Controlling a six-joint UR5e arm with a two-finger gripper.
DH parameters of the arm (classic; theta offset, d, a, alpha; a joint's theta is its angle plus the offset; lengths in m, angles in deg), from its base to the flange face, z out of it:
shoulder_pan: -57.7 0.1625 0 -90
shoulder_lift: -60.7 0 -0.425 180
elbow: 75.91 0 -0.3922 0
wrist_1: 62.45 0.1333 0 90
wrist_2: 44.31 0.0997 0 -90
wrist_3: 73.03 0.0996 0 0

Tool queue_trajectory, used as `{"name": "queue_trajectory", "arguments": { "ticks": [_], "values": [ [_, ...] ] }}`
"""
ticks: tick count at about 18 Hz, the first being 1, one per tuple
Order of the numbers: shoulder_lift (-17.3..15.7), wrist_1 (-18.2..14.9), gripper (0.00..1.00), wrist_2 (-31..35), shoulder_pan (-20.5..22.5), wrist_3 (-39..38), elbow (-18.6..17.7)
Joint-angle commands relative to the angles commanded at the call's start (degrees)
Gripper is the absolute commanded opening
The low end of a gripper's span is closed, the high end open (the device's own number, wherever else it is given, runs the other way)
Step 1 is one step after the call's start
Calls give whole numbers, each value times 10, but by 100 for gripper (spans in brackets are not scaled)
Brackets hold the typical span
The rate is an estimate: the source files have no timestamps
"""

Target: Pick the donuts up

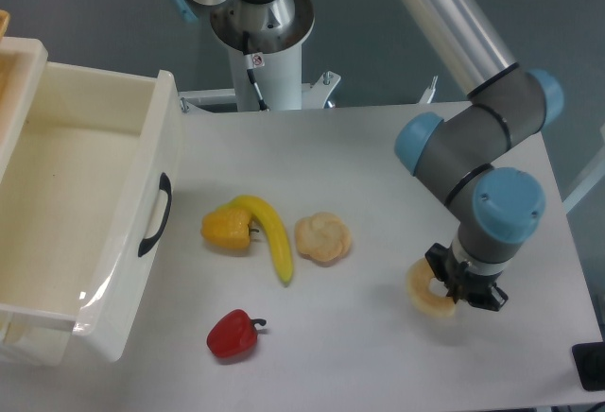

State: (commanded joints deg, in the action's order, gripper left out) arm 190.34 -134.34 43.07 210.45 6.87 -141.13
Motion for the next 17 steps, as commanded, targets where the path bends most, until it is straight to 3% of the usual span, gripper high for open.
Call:
{"name": "queue_trajectory", "arguments": {
  "ticks": [3, 6, 17],
  "values": [
    [-6, -17, 7, -8, 11, 0, 6],
    [-7, -71, 7, -7, 16, 5, 37],
    [-47, -77, 9, -4, 18, 18, 11]
  ]
}}
